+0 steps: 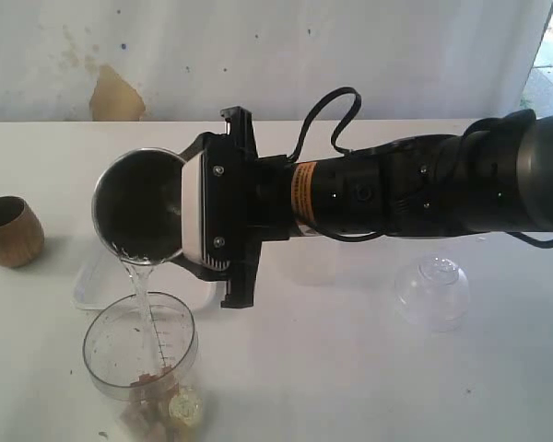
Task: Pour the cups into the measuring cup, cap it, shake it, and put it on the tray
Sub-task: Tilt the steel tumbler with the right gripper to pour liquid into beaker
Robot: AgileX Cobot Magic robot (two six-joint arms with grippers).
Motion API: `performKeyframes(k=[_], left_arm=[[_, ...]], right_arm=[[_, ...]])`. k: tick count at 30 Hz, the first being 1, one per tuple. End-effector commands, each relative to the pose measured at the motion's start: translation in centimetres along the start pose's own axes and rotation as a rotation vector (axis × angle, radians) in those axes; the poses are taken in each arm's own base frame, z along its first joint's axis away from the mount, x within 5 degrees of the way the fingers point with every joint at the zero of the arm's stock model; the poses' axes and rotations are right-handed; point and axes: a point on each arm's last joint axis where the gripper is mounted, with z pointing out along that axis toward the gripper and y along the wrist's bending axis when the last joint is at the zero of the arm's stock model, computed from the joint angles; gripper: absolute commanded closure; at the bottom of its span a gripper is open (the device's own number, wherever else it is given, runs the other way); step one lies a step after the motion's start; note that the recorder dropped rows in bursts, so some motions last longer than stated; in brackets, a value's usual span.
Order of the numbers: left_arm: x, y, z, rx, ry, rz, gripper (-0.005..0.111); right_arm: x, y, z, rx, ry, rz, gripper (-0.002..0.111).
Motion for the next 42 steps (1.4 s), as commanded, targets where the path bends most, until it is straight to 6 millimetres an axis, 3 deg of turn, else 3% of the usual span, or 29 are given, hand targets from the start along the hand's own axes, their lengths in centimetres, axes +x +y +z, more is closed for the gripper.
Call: performKeyframes(k=[1, 20, 42], left_arm=[[0.2, 0.0, 0.0, 0.0, 0.004, 0.003, 0.106], [0.2, 0.0, 0.0, 0.0, 0.004, 0.003, 0.106], [0.2, 0.0, 0.0, 0.0, 0.004, 0.003, 0.106]], right_arm=[[-1.2, -0.7, -0.4, 0.031, -0.069, -0.045, 0.108], [-1.3, -0.8, -0.4, 0.042, -0.068, -0.335, 0.108], [-1.4, -1.8, -0.4, 0.071, -0.028, -0.407, 0.108]])
